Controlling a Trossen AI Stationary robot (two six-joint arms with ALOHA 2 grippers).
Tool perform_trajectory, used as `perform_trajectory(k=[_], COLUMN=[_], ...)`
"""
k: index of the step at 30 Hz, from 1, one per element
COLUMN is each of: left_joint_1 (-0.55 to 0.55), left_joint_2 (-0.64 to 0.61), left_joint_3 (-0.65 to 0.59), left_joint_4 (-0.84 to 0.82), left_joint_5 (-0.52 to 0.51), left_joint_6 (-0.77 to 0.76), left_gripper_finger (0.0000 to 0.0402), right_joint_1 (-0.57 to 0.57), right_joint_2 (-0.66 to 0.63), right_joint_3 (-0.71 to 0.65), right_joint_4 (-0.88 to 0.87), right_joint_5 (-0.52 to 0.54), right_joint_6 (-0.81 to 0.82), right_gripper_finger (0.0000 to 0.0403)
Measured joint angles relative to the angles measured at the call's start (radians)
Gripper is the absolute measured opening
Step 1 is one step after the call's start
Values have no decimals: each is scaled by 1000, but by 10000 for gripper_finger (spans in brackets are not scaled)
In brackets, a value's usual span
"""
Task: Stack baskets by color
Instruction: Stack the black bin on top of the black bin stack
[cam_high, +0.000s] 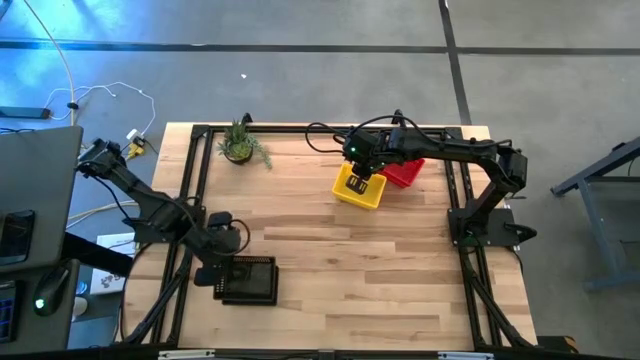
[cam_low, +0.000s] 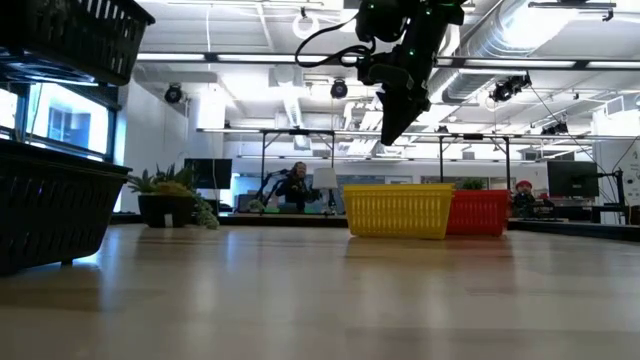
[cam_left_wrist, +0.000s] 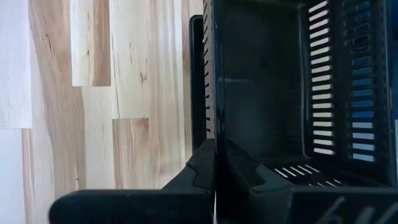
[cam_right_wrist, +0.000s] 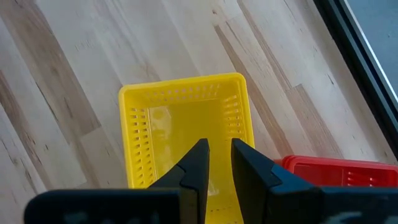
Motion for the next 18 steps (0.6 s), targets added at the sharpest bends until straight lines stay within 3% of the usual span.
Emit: perform_trajectory(k=[18], left_joint_1=[-51], left_joint_2=[25], left_joint_3=[0], left_joint_4=[56], left_joint_5=[-44], left_joint_6=[-38], left_gripper_finger=[0], right_joint_1=[0], right_joint_2=[0], right_joint_3=[0], right_joint_4=[-3], right_joint_5=[-1], right_joint_6=[0], right_gripper_finger=[53])
